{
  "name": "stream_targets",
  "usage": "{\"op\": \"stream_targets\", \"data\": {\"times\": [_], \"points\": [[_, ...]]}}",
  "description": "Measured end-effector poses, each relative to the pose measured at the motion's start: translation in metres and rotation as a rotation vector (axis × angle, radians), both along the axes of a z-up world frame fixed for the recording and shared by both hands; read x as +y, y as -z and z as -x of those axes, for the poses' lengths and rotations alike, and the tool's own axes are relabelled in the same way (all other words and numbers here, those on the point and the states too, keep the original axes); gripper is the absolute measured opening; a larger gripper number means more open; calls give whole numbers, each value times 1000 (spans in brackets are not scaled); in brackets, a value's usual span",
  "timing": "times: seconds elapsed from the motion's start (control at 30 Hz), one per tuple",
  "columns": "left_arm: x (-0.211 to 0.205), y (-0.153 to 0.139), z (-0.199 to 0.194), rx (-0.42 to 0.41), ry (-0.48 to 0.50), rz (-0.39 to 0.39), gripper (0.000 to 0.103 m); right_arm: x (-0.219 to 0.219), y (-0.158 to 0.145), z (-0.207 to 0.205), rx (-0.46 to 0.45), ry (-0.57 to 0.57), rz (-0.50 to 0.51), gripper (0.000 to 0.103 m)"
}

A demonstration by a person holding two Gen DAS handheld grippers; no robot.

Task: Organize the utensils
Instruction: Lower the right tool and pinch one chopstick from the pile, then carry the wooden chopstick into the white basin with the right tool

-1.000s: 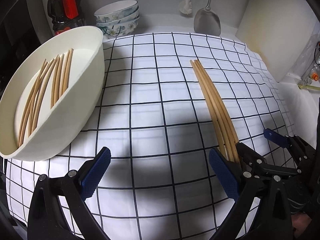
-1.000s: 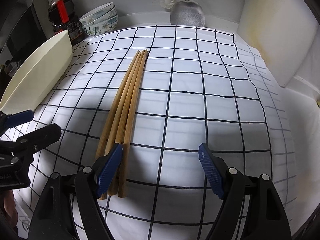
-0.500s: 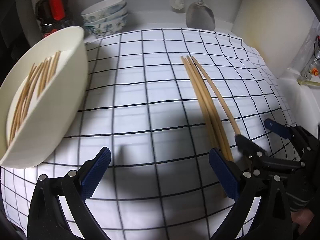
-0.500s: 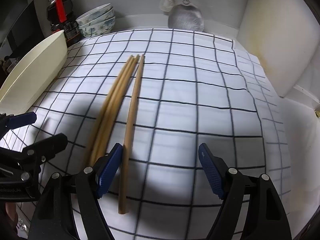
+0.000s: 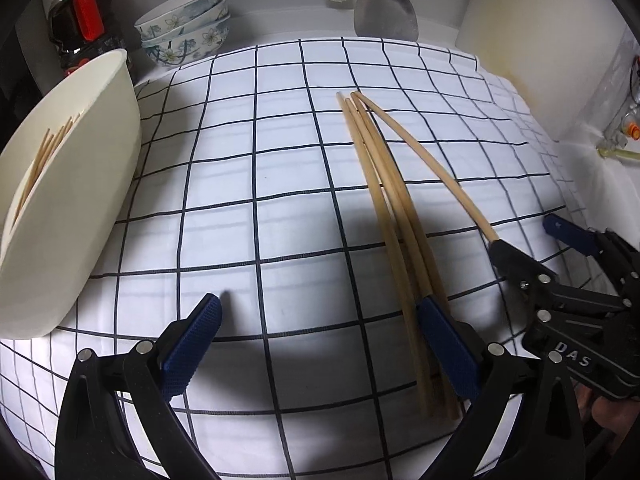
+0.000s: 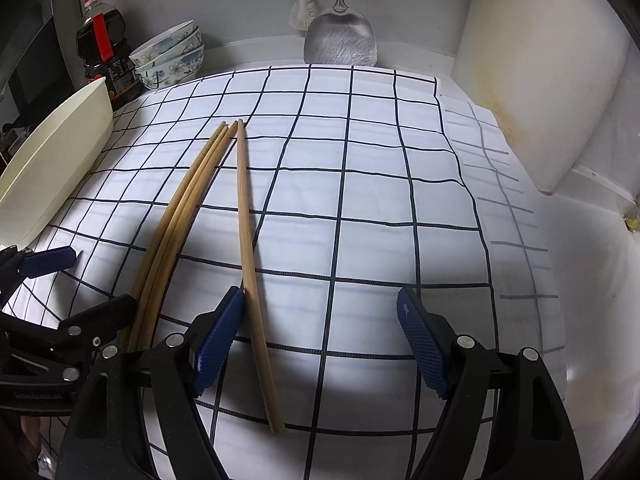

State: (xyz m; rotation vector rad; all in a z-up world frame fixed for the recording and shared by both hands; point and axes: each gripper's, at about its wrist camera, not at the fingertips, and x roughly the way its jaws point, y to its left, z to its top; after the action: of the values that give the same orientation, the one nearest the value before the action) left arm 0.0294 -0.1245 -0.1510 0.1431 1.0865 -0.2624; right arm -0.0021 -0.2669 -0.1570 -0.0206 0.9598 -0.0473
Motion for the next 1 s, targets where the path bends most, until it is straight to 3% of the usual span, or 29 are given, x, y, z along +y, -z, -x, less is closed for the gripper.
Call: {"op": "stream_targets", "data": {"times": [0.4,0.53,0.67,0.73,0.83,0.87,0.93,1.0], "points": [[1,1,-26,-29,-45,-14,97,3,0,-19,-14,-31,0,74],[3,0,-37,-44,-57,-8,93,6,0,-30,-26,-74,0,69],[2,-2,-43,-65,-45,-3,82,10,-2,-36,-37,-111,3,57],[1,-4,-44,-72,-40,0,76,12,-2,-38,-39,-120,4,50],[-2,-7,-45,-81,-28,4,58,16,-3,-39,-41,-129,3,33],[-3,-8,-46,-82,-20,6,46,17,-3,-40,-40,-132,2,29],[-5,-9,-46,-81,-8,9,32,19,-4,-40,-35,-135,3,8],[-5,-10,-46,-72,1,16,10,19,-4,-41,-29,-130,0,7]]}}
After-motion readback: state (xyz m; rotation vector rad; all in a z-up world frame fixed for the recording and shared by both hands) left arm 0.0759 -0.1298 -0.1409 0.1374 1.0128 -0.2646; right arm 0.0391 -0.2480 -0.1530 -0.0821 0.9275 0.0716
